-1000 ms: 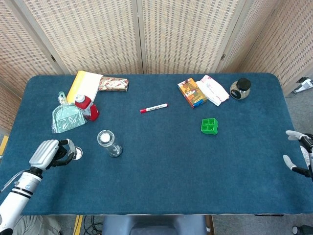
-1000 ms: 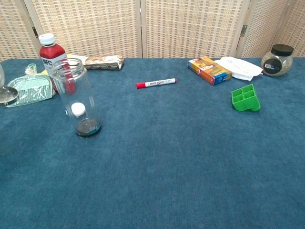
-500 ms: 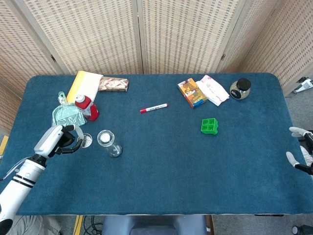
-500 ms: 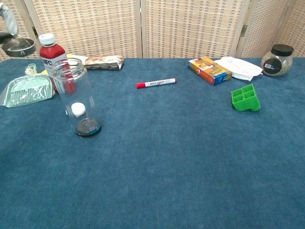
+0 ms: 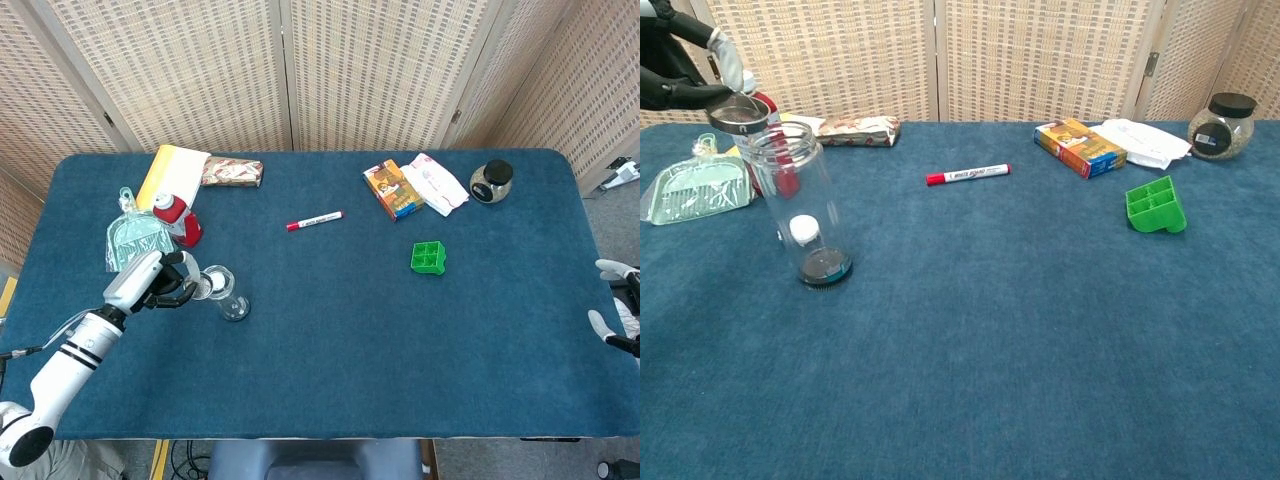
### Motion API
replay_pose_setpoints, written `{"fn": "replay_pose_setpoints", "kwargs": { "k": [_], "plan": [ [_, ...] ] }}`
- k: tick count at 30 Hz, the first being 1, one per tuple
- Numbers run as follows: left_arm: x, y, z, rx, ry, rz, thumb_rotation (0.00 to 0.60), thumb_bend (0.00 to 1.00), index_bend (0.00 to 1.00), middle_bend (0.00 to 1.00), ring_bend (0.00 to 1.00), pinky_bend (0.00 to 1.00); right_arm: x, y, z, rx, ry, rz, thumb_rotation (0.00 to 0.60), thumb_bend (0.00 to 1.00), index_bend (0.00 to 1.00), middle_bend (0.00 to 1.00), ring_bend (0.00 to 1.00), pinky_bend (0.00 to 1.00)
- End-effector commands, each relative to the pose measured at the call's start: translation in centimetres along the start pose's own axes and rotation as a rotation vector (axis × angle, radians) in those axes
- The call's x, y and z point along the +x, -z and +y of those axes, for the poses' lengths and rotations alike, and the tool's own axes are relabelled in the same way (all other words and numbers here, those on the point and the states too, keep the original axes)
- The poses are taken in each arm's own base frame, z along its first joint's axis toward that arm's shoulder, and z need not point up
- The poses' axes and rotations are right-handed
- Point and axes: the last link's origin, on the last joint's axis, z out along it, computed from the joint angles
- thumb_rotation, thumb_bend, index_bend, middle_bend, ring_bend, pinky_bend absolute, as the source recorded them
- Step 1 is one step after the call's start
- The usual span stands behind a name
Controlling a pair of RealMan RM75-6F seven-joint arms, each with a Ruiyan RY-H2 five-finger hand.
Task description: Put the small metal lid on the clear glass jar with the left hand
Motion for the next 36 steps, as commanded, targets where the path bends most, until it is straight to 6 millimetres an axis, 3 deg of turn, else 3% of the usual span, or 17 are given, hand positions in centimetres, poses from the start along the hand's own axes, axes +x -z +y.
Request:
{"fn": "replay_pose_setpoints", "kwargs": {
  "k": [1,22,36],
  "plan": [
    [-0.2,-0.6,0.0,0.006,0.001,-0.004,0.600,0.46,0.64,0.99,0.96,0.97,0.0,0.0,0.1,-0.001,0.000,-0.001,0.600,0.28,0.26,0.34,0.22,0.32],
    [-1.1,-2.5,-0.6,0.056,-0.025,-0.027,0.600,0.46,0.62,0.99,0.96,0.97,-0.5,0.2,0.7,-0.017,-0.003,-0.016,0.600,0.28,0.26,0.34,0.22,0.32],
    [-1.3,-2.4,-0.8,0.062,-0.058,-0.036,0.600,0.45,0.48,0.98,0.95,0.97,-0.5,0.5,0.8,-0.021,-0.006,-0.016,0.600,0.28,0.26,0.34,0.22,0.32]
  ]
}}
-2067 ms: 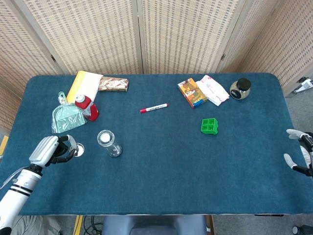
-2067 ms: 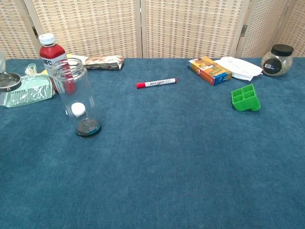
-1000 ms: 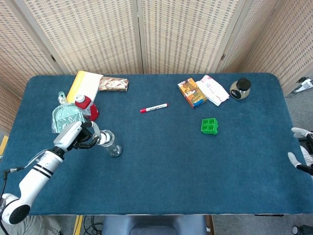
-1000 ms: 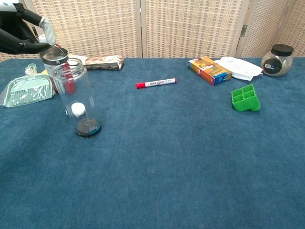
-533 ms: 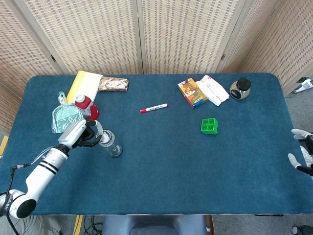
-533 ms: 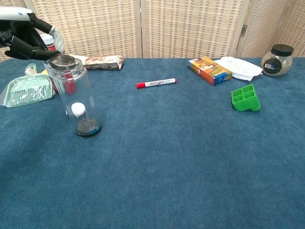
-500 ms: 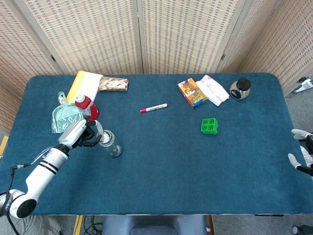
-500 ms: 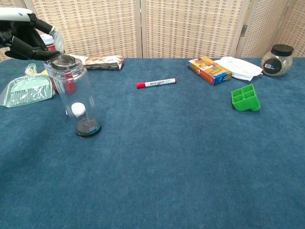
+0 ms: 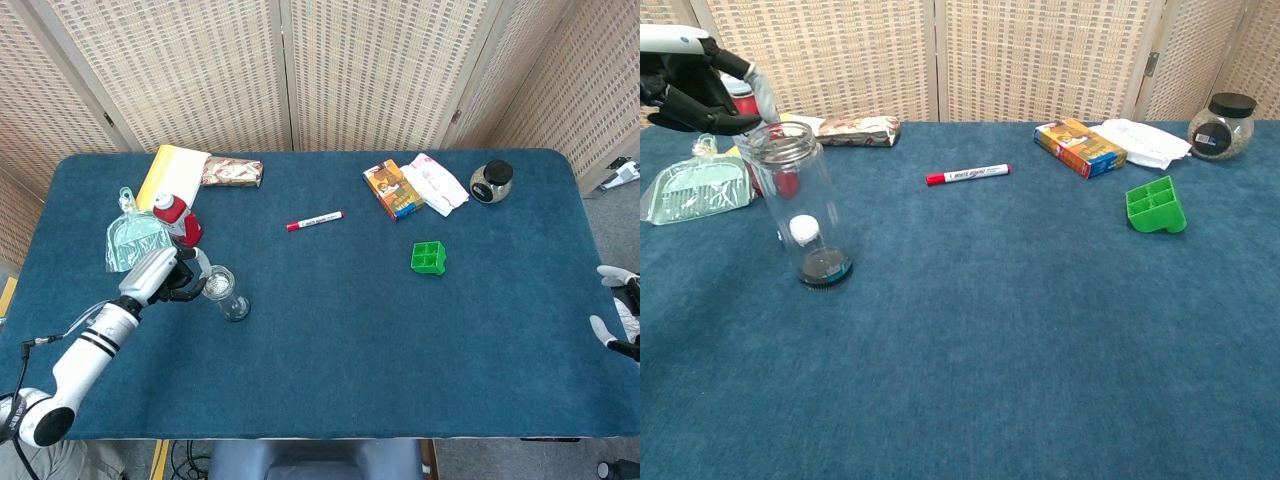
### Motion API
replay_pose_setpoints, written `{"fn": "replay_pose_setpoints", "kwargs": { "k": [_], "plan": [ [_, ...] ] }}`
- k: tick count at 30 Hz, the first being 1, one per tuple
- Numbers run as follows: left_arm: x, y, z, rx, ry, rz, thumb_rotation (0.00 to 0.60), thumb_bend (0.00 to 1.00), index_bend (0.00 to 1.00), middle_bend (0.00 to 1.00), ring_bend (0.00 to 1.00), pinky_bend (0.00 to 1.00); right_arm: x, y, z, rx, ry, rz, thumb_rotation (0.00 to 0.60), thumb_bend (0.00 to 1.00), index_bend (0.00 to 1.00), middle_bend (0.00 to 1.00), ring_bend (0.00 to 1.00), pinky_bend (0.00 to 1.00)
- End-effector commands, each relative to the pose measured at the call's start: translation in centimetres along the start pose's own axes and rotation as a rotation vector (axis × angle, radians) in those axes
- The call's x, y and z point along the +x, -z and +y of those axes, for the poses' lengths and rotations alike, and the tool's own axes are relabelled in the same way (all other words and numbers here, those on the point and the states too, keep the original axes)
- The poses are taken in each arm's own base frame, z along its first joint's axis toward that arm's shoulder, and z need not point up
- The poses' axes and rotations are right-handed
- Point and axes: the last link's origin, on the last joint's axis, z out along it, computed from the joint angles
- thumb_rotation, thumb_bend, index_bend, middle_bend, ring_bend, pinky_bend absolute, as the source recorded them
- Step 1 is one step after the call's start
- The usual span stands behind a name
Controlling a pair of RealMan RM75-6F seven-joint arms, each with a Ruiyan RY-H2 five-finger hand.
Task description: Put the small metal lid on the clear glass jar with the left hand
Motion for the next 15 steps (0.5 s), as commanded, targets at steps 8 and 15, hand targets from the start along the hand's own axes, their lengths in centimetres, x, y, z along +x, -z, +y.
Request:
{"fn": "replay_pose_setpoints", "kwargs": {
  "k": [8,15],
  "plan": [
    [0.5,0.6,-0.1,-0.003,-0.002,0.020,0.600,0.45,0.30,0.98,0.95,0.97,-0.1,0.0,0.2,-0.004,-0.001,-0.006,0.600,0.28,0.26,0.34,0.22,0.32],
    [1.7,2.2,-1.0,0.026,-0.006,0.070,0.600,0.45,0.28,0.91,0.87,0.97,-0.1,0.0,0.2,0.000,-0.001,-0.004,0.600,0.28,0.26,0.34,0.22,0.32]
  ]
}}
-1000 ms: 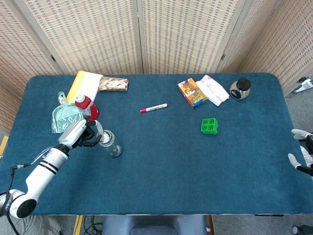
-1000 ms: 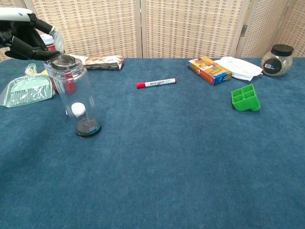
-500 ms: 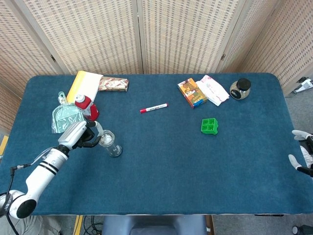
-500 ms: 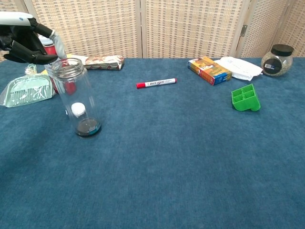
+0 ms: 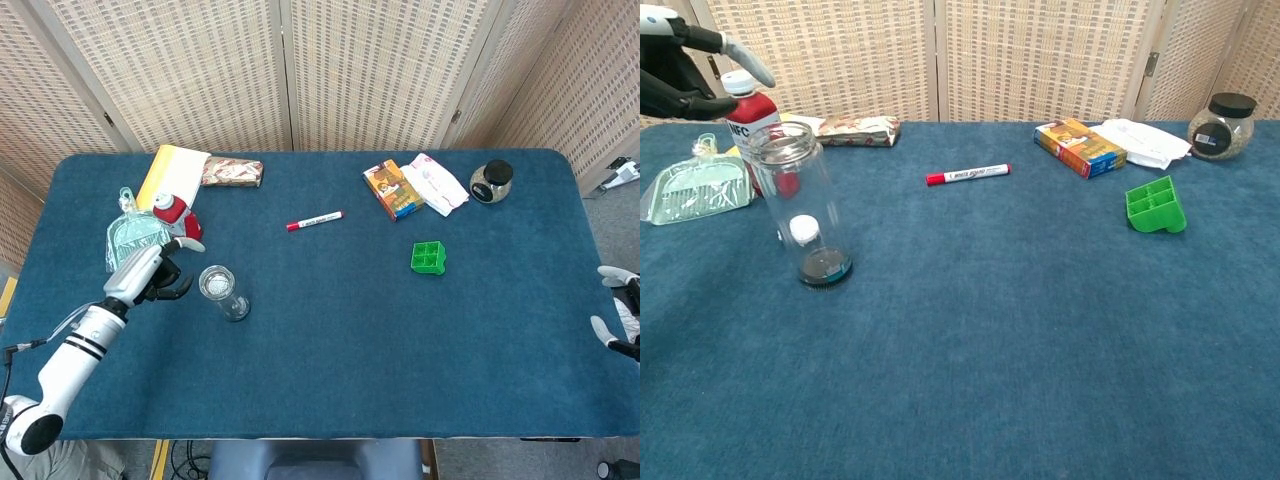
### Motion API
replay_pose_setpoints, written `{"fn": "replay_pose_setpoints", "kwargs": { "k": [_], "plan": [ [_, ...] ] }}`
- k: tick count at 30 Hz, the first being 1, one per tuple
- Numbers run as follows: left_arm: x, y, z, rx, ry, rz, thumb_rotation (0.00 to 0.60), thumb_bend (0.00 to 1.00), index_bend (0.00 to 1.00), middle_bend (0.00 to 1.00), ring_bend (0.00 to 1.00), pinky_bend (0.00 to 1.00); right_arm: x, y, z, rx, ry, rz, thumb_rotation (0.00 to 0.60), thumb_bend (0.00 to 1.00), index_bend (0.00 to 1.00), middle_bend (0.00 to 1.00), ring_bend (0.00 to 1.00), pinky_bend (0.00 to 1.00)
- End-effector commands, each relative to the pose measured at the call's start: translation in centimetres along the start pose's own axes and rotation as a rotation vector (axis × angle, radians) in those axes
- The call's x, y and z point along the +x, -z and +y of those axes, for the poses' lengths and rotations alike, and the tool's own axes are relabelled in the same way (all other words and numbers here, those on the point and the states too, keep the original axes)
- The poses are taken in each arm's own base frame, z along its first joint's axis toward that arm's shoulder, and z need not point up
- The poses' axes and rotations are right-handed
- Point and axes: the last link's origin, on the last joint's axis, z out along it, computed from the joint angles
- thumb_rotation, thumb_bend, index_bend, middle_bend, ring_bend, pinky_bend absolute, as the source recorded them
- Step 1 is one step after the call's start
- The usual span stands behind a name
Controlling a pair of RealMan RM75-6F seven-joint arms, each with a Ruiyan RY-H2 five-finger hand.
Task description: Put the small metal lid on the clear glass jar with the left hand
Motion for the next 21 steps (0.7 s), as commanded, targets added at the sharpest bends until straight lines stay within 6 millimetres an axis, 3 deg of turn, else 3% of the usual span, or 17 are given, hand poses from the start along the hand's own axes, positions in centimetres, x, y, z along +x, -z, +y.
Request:
{"fn": "replay_pose_setpoints", "kwargs": {
  "k": [1,6,11,16,21],
  "plan": [
    [0.6,0.9,-0.7,0.027,-0.010,0.022,0.600,0.45,0.28,0.87,0.84,0.97,0.0,0.0,0.0,0.000,0.001,-0.001,0.600,0.28,0.26,0.34,0.22,0.32],
    [1.2,2.9,-2.4,0.106,-0.054,0.079,0.600,0.45,0.28,0.69,0.66,0.96,0.0,0.0,0.0,0.000,0.007,-0.011,0.600,0.28,0.26,0.34,0.22,0.32],
    [1.3,5.8,-4.8,0.233,-0.126,0.152,0.600,0.45,0.29,0.53,0.53,0.83,-0.4,-0.1,0.1,0.007,0.007,-0.032,0.600,0.28,0.26,0.34,0.22,0.32],
    [0.8,8.7,-6.7,0.337,-0.199,0.208,0.600,0.44,0.29,0.45,0.44,0.66,-1.0,-0.2,0.0,0.020,0.007,-0.052,0.600,0.28,0.26,0.34,0.22,0.32],
    [0.1,11.0,-7.5,0.378,-0.257,0.227,0.600,0.44,0.29,0.43,0.41,0.60,-1.6,-0.4,-0.2,0.038,-0.001,-0.059,0.600,0.28,0.26,0.34,0.22,0.32]
  ]
}}
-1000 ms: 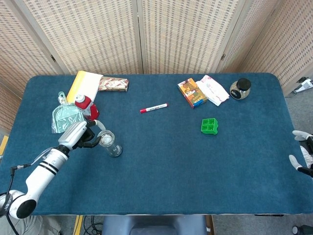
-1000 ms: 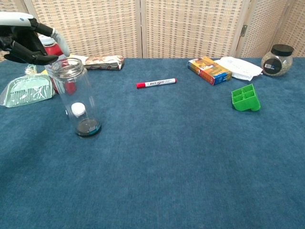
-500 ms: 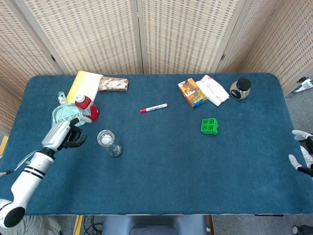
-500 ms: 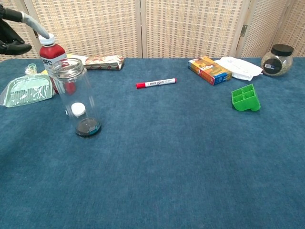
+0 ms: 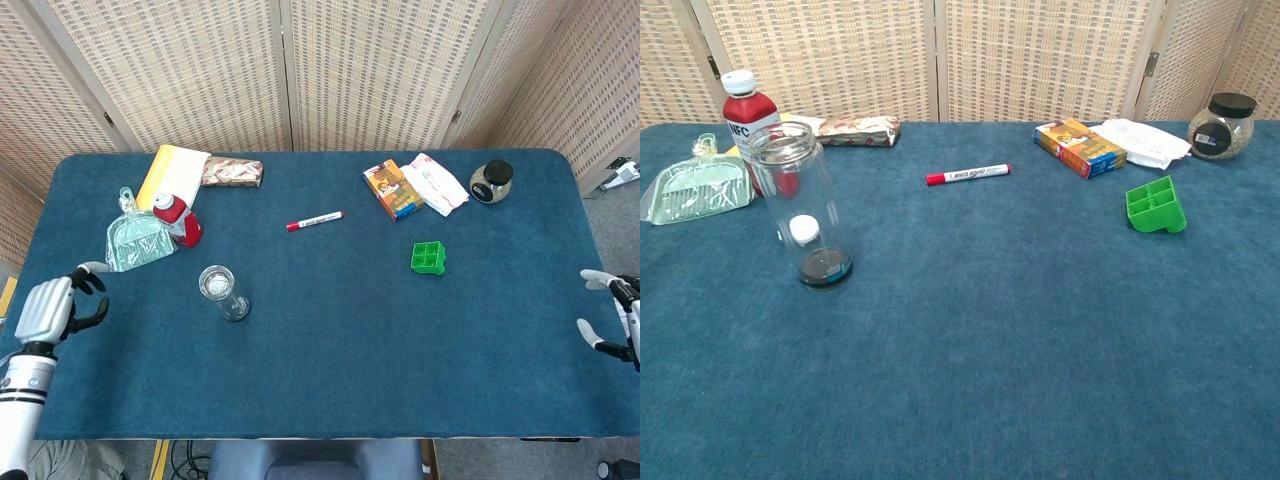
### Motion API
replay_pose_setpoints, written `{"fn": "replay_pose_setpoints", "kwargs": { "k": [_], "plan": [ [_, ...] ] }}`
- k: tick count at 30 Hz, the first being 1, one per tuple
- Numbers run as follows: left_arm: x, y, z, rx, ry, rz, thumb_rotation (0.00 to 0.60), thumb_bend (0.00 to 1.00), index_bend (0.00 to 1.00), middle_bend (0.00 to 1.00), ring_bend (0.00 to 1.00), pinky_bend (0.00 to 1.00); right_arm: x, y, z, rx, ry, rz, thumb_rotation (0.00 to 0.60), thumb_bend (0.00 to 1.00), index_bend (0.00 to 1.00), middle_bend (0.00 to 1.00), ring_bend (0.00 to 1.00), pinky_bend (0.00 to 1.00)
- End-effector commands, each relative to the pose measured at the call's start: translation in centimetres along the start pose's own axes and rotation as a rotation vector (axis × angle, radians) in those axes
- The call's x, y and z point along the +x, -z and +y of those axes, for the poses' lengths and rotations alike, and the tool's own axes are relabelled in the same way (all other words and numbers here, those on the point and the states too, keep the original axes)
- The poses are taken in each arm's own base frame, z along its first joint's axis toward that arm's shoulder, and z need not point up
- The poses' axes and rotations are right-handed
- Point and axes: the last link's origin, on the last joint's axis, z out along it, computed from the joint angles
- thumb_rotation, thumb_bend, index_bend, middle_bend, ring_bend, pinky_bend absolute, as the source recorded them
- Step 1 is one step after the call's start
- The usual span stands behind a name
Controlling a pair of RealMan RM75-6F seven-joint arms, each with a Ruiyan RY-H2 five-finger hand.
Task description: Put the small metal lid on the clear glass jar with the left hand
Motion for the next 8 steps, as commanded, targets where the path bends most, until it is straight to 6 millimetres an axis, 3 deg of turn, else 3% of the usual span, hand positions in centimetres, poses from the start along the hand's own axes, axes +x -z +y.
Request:
{"fn": "replay_pose_setpoints", "kwargs": {
  "k": [1,8],
  "plan": [
    [-0.8,1.8,-1.0,0.031,-0.033,0.003,0.600,0.44,0.29,0.42,0.41,0.59,-0.4,-0.1,-0.1,0.005,-0.004,-0.009,0.600,0.28,0.26,0.34,0.22,0.32],
    [-1.6,3.6,-1.8,0.043,-0.054,0.013,0.600,0.44,0.29,0.42,0.41,0.57,-1.1,-0.2,-0.3,0.010,-0.006,-0.029,0.600,0.28,0.26,0.34,0.22,0.32]
  ]
}}
